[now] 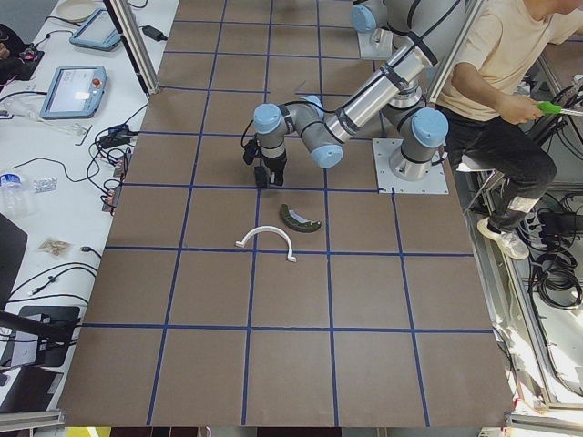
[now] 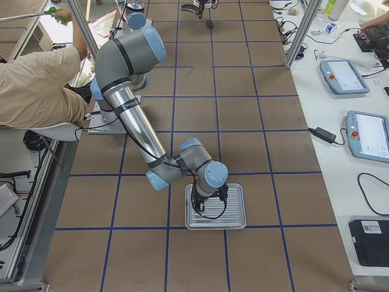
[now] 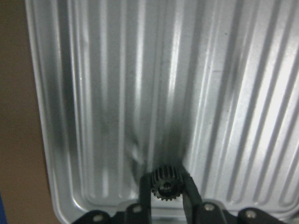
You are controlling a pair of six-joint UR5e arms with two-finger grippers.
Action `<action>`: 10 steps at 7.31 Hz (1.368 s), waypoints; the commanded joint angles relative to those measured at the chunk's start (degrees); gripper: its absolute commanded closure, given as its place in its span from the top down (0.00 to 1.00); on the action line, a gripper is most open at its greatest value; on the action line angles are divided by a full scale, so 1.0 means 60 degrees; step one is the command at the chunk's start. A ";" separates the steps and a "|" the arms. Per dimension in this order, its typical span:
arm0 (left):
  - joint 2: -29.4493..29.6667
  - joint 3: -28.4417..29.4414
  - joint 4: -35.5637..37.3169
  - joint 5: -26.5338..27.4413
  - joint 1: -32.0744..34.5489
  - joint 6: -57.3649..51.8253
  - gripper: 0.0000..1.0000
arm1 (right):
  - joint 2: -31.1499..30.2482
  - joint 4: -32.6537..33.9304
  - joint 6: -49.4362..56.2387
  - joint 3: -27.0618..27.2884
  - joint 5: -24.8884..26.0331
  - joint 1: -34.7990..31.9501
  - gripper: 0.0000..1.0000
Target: Place bearing gear from tray to pile
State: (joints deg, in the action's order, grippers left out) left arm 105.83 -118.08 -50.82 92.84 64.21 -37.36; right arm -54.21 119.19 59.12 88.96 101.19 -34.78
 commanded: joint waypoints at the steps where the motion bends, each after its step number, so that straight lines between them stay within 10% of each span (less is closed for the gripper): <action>1: 0.0058 0.0037 0.0018 -0.0020 -0.0008 0.0672 1.00 | -0.0062 -0.0176 -0.0053 -0.0046 0.0054 -0.0034 0.00; 4: -0.0306 0.0342 -0.0258 -0.0136 0.0254 0.1197 1.00 | -0.1084 -0.1051 -0.0430 -0.0032 -0.0077 -0.0529 0.00; 10: -0.1127 0.6079 -0.7285 -0.1075 0.3764 0.6085 1.00 | -0.4336 -0.4743 -0.5538 0.0129 -0.2534 -0.4714 0.00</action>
State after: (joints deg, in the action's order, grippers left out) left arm 100.23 -87.41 -88.81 86.47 81.42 -7.77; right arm -77.37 93.98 32.37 89.56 89.52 -57.49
